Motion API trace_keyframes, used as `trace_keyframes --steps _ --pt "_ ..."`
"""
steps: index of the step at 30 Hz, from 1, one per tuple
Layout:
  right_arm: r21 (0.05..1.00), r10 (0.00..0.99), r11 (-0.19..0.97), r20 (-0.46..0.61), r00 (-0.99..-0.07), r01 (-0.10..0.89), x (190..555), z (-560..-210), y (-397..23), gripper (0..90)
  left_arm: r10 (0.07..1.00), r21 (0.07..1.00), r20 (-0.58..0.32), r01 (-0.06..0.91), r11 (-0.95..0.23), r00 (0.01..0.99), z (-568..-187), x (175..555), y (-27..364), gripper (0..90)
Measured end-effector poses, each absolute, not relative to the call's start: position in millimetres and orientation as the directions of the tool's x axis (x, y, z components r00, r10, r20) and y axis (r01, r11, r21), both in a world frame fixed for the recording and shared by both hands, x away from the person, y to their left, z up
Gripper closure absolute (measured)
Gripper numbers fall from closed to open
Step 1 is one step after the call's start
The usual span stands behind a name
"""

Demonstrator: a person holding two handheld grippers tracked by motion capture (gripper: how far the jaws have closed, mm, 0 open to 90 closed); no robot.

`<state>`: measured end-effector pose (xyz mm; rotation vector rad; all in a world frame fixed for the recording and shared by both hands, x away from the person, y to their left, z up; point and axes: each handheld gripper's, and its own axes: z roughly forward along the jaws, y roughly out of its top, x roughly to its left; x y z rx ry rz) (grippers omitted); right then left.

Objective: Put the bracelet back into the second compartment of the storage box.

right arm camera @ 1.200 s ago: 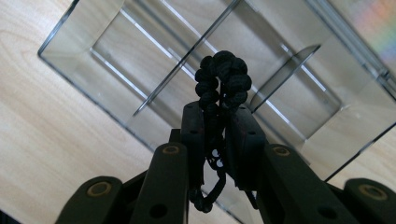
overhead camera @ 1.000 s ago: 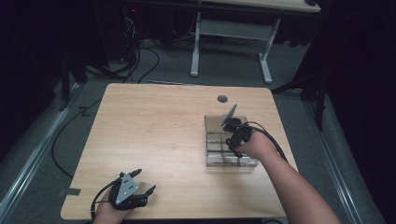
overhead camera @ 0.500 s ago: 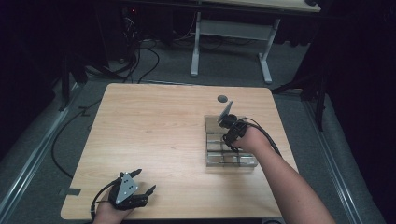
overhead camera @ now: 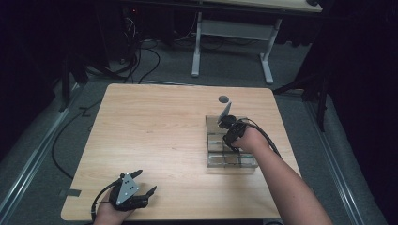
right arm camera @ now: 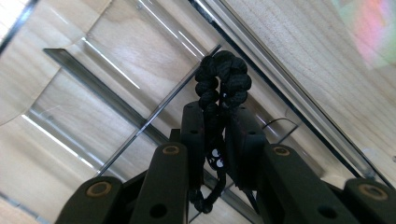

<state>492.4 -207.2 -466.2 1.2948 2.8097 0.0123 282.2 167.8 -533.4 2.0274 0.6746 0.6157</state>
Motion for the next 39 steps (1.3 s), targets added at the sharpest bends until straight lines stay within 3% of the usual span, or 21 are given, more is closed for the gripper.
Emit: trace_keyframes --steps 27,39 --pt "0.034 0.786 0.619 -0.01 -0.619 0.785 493.7 -485.4 -212.3 77.7 0.661 0.856 0.168 0.225 -0.465 0.731 -533.4 282.1 167.4 24.1" --pt "0.033 0.8 0.599 0.008 -0.6 0.8 494.5 -478.9 -214.0 69.5 0.661 0.856 0.168 0.224 -0.466 0.732 -533.4 282.1 167.3 24.1"
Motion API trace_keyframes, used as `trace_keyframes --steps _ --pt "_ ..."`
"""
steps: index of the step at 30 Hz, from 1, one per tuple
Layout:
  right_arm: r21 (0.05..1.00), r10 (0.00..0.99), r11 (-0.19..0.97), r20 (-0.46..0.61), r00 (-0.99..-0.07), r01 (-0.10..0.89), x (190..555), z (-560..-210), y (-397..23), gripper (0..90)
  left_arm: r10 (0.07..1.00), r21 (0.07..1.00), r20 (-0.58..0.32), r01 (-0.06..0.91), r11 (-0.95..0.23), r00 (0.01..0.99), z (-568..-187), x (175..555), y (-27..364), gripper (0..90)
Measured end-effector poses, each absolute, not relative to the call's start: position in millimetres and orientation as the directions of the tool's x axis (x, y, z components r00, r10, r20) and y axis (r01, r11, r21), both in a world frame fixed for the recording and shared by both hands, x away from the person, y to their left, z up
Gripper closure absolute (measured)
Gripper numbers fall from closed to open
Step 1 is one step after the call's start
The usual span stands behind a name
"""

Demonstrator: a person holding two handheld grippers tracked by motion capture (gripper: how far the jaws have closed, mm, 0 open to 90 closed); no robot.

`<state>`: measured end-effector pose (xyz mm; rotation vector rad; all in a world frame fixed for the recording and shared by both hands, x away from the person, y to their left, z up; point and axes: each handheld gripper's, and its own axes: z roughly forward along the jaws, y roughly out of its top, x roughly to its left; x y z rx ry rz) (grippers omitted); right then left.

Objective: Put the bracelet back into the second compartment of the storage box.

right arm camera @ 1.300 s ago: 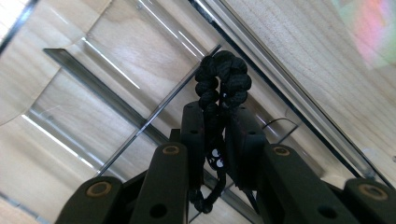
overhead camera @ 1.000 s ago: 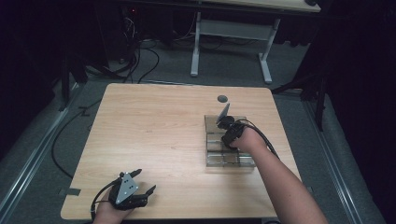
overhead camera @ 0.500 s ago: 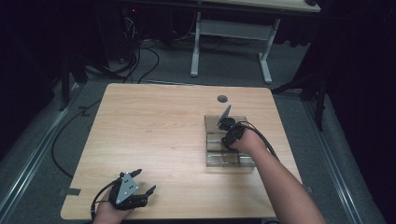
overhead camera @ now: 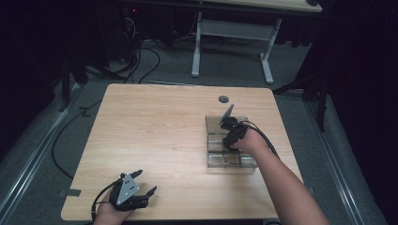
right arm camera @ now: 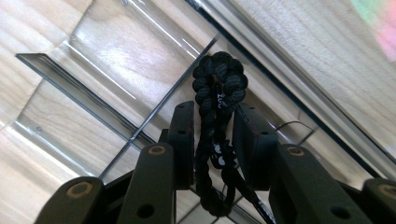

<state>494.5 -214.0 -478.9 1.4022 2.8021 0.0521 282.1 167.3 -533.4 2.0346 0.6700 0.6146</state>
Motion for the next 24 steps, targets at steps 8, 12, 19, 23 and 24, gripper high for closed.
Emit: trace_keyframes --steps 8,12,19,23,24 --pt "0.052 0.818 0.575 0.008 -0.576 0.817 491.8 -464.5 -212.7 67.5 0.66 0.856 0.169 0.224 -0.467 0.732 -533.4 282.1 167.2 24.1" --pt "0.077 0.806 0.59 0.004 -0.592 0.804 491.8 -454.6 -212.8 66.9 0.66 0.855 0.169 0.224 -0.468 0.732 -533.5 282.0 167.2 24.1" --pt "0.095 0.815 0.577 0.002 -0.579 0.811 488.1 -439.9 -210.9 67.4 0.66 0.856 0.169 0.224 -0.467 0.732 -533.5 281.6 167.5 24.0" --pt "0.092 0.807 0.589 -0.004 -0.591 0.803 486.3 -439.9 -212.8 69.9 0.661 0.855 0.169 0.224 -0.467 0.731 -533.5 281.6 167.4 24.0" --pt "0.085 0.817 0.575 -0.001 -0.577 0.814 484.7 -439.2 -212.2 70.3 0.661 0.855 0.169 0.224 -0.467 0.731 -533.5 281.6 167.4 24.0"
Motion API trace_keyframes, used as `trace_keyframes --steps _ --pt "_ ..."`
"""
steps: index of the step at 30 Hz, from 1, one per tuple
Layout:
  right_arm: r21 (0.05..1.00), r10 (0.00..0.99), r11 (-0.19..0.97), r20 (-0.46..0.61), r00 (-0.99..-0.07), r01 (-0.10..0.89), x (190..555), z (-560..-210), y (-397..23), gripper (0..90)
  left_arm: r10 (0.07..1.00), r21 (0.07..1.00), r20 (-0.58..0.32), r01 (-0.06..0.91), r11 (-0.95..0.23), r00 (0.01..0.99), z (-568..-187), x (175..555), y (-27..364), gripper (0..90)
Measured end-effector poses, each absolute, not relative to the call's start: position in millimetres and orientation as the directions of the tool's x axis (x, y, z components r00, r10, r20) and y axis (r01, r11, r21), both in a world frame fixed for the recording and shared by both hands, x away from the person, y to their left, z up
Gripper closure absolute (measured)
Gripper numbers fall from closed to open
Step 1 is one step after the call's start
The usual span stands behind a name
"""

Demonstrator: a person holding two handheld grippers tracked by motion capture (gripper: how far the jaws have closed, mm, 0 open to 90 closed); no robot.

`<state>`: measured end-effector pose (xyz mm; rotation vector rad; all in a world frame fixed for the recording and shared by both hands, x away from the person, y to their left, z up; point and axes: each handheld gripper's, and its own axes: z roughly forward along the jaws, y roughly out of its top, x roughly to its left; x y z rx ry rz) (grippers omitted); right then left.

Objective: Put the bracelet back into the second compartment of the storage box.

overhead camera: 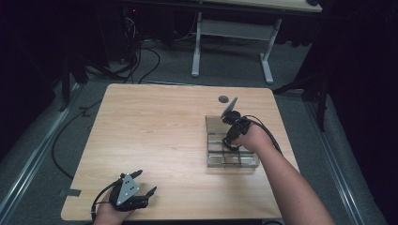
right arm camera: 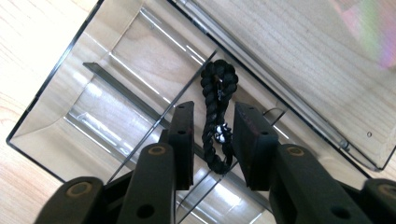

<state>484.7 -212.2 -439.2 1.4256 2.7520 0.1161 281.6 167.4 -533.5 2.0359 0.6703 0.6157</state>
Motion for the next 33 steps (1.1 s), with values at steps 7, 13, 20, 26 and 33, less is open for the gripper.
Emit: trace_keyframes --steps 7,13,20,26,33 --pt "0.101 0.812 0.581 -0.005 -0.583 0.808 472.1 -433.4 -214.7 75.5 0.656 0.852 0.167 0.227 -0.471 0.736 -533.5 282.4 166.8 24.3" --pt "0.115 0.82 0.57 -0.009 -0.573 0.814 455.2 -423.6 -217.5 79.4 0.657 0.85 0.169 0.228 -0.474 0.735 -533.4 282.4 166.8 24.4" --pt "0.132 0.828 0.557 -0.008 -0.561 0.82 435.3 -418.3 -221.9 81.1 0.659 0.852 0.166 0.231 -0.471 0.733 -533.5 282.6 166.7 24.4" --pt "0.138 0.828 0.556 -0.004 -0.561 0.82 423.7 -419.6 -226.2 81.8 0.659 0.852 0.165 0.231 -0.47 0.733 -533.5 282.5 166.7 24.3" --pt "0.164 0.821 0.561 0.017 -0.571 0.811 404.6 -427.3 -230.7 82.0 0.661 0.854 0.165 0.23 -0.468 0.732 -533.7 282.5 166.6 24.3"
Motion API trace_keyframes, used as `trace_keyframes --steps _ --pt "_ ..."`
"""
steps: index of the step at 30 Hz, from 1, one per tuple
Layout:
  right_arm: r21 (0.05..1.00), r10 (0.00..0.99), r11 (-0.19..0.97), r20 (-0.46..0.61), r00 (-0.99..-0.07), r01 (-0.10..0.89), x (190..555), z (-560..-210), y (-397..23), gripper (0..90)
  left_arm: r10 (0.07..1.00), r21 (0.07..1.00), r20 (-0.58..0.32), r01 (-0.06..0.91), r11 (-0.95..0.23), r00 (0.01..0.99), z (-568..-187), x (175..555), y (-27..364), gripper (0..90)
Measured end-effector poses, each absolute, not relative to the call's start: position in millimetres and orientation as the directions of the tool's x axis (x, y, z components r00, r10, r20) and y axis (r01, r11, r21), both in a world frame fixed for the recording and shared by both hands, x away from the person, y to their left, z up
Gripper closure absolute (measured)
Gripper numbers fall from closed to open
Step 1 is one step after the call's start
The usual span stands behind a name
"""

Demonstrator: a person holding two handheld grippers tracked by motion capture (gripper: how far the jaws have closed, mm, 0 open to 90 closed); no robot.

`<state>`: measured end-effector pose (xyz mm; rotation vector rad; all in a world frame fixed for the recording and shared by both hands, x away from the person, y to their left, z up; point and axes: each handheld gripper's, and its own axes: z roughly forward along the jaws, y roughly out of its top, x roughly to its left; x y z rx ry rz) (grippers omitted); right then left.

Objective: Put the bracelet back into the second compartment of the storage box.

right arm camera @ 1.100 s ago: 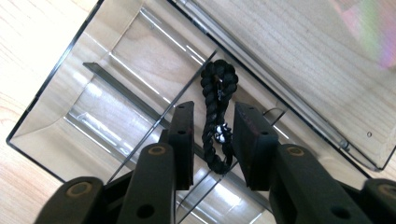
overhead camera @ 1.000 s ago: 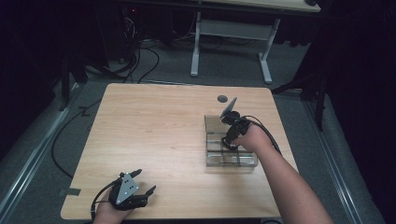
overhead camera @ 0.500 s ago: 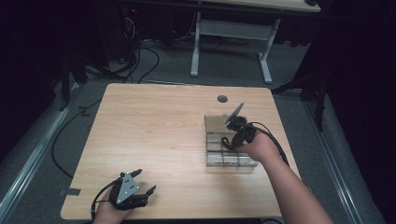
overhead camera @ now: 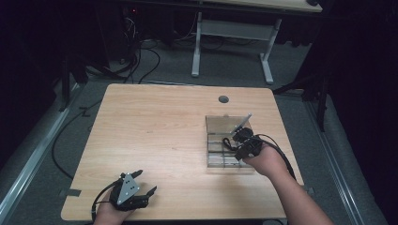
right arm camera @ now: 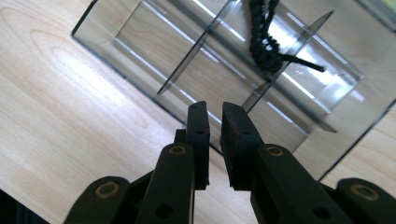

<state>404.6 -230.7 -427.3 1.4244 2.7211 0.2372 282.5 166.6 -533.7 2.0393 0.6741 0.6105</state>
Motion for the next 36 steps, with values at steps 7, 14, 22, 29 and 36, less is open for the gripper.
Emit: trace_keyframes --steps 7,14,22,29,36 --pt "0.193 0.81 0.574 0.01 -0.587 0.796 389.5 -432.6 -227.6 81.9 0.66 0.852 0.169 0.229 -0.471 0.732 -533.6 282.4 166.8 24.2" --pt "0.251 0.807 0.568 0.013 -0.59 0.784 372.7 -438.0 -223.8 80.6 0.661 0.852 0.169 0.229 -0.471 0.731 -533.6 282.4 166.8 24.1" --pt "0.351 0.821 0.529 0.018 -0.57 0.773 353.2 -456.4 -226.2 77.2 0.662 0.852 0.17 0.228 -0.471 0.73 -533.6 282.2 166.8 24.1" --pt "0.436 0.818 0.514 0.01 -0.575 0.739 339.8 -470.5 -230.2 76.0 0.663 0.852 0.172 0.227 -0.471 0.729 -533.6 282.1 166.8 24.1" --pt "0.541 0.817 0.485 0.0 -0.577 0.687 323.1 -489.5 -232.4 73.8 0.663 0.853 0.171 0.227 -0.47 0.729 -533.6 282.1 166.8 24.1"
